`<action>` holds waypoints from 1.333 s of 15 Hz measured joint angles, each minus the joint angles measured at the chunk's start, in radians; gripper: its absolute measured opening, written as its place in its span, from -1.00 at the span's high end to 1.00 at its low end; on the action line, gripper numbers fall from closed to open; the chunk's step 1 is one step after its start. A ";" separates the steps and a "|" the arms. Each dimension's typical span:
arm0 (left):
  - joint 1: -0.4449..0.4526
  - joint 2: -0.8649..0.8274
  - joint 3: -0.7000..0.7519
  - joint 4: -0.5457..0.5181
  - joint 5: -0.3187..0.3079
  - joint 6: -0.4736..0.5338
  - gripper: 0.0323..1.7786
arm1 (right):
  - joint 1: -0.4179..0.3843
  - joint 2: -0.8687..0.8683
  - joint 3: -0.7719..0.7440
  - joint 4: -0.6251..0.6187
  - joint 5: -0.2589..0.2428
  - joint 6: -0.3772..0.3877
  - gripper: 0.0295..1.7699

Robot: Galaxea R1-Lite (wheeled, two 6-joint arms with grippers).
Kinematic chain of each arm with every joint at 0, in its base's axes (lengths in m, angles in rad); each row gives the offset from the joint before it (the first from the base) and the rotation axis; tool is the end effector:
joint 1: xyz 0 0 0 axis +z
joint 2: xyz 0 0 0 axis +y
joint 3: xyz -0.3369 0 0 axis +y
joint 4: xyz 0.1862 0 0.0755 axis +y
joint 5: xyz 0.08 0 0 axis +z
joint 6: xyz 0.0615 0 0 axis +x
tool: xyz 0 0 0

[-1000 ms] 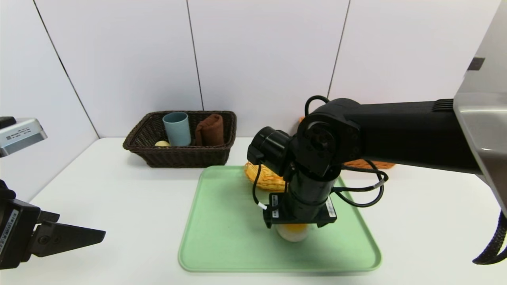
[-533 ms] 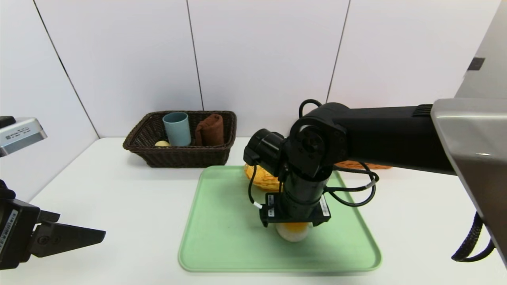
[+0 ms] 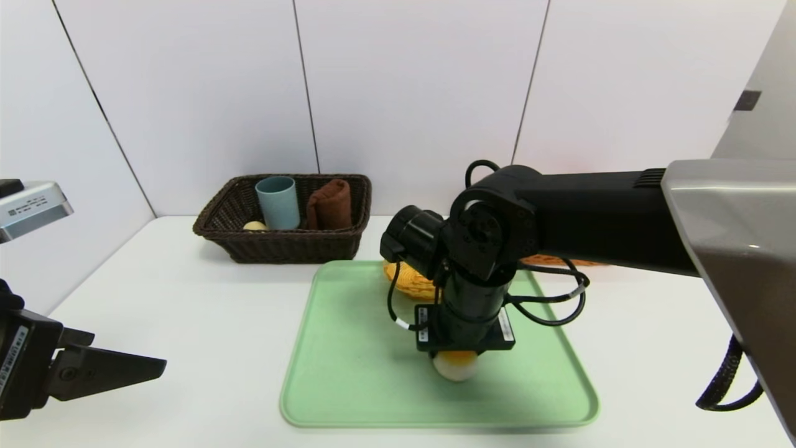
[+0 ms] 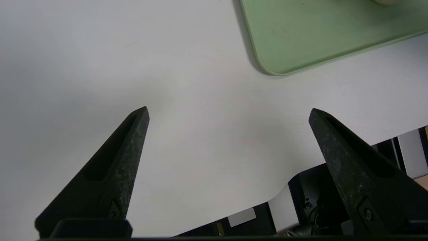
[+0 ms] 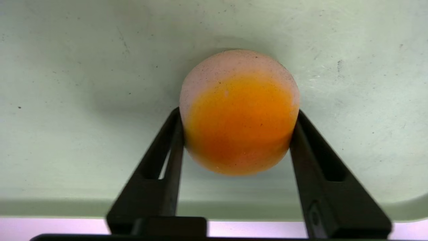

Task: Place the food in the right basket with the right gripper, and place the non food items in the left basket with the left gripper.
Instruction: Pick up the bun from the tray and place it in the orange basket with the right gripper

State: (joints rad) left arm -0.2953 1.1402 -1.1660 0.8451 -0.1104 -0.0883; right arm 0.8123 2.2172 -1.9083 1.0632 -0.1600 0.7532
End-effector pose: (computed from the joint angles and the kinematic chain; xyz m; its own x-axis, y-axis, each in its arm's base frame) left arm 0.1319 -0.0472 0.2833 0.6171 -0.3029 -0.7262 0.2982 0.9441 -0.1404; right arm 0.3036 0.3061 0.1463 0.2497 0.0319 -0.9678 -0.0458 0.9987 0.0211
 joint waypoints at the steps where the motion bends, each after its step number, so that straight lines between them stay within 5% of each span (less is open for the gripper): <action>1: 0.000 0.000 -0.001 0.000 0.001 0.000 -0.90 | 0.000 0.000 0.000 0.000 0.000 0.000 0.12; 2: 0.000 0.001 -0.002 0.000 0.002 0.000 -0.90 | 0.000 0.001 0.000 0.001 0.000 0.001 0.35; 3: 0.001 0.000 -0.002 -0.001 0.002 0.001 -0.90 | 0.000 0.001 0.000 0.001 -0.001 0.001 0.81; 4: 0.001 0.000 -0.003 -0.007 0.002 0.000 -0.90 | 0.000 0.000 0.002 0.002 -0.001 0.001 0.90; 12: 0.001 -0.002 -0.004 -0.009 0.002 0.000 -0.90 | 0.001 -0.033 -0.001 0.008 0.020 0.005 0.90; 15: 0.001 0.000 -0.001 -0.009 0.002 0.000 -0.90 | 0.001 -0.108 -0.006 0.007 0.051 -0.002 0.91; 20: -0.001 0.010 0.006 -0.008 0.002 -0.001 -0.90 | -0.040 -0.265 -0.038 -0.053 0.036 -0.041 0.92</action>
State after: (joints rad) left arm -0.2966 1.1506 -1.1598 0.8370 -0.1081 -0.0898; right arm 0.7721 1.9521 -1.9460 1.0102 -0.1245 0.7123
